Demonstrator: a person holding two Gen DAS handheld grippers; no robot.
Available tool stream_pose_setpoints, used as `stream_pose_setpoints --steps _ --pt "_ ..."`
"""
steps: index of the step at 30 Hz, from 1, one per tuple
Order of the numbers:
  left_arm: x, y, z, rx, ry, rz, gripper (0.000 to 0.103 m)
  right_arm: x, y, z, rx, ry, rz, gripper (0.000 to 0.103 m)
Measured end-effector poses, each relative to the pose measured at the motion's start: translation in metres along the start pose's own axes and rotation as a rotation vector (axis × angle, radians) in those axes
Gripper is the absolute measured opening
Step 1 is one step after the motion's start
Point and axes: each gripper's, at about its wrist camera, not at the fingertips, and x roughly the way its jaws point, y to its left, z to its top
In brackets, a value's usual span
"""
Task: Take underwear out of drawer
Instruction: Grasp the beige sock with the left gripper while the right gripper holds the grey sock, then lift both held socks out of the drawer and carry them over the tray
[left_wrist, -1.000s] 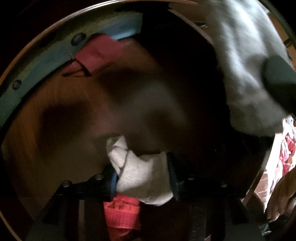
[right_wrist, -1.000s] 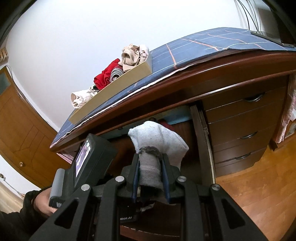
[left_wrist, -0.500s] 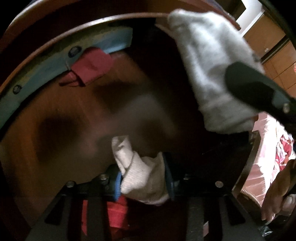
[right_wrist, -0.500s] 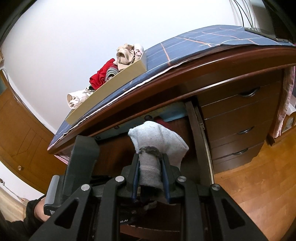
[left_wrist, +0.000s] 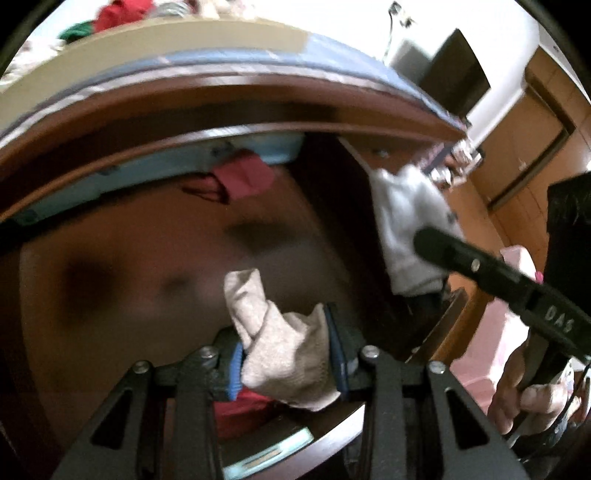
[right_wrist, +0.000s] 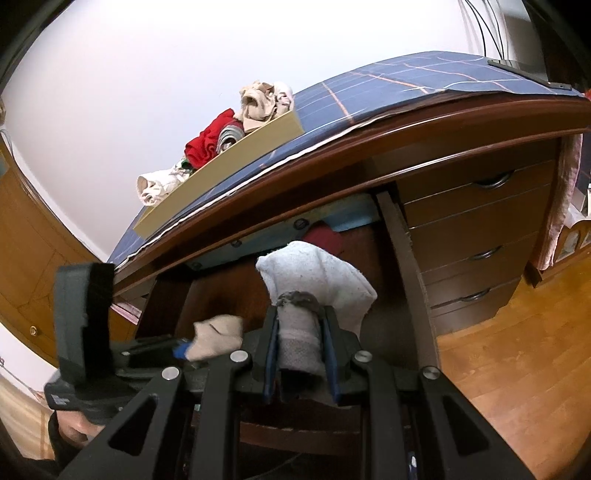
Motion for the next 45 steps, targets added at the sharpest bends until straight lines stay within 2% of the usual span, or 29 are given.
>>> stream_pose_setpoints --steps 5,8,17,29,34,45 --pt "-0.028 0.025 -0.014 -0.039 -0.088 0.007 0.036 0.001 0.015 -0.009 -0.006 0.012 0.028 0.024" --pt "-0.046 0.032 -0.039 -0.041 -0.129 0.044 0.036 0.000 0.025 -0.013 -0.026 0.009 0.047 0.024" --pt "-0.088 0.026 -0.060 -0.018 -0.212 0.133 0.036 -0.012 0.051 -0.023 -0.095 -0.010 0.063 0.024" --pt "-0.114 0.025 -0.079 -0.021 -0.272 0.169 0.036 -0.031 0.083 -0.028 -0.176 -0.065 0.092 0.024" --pt "-0.123 0.029 -0.081 -0.033 -0.311 0.222 0.036 -0.033 0.094 -0.027 -0.205 -0.089 0.096 0.024" --pt "-0.130 0.041 -0.080 -0.062 -0.322 0.250 0.036 -0.040 0.108 -0.018 -0.245 -0.139 0.117 0.024"
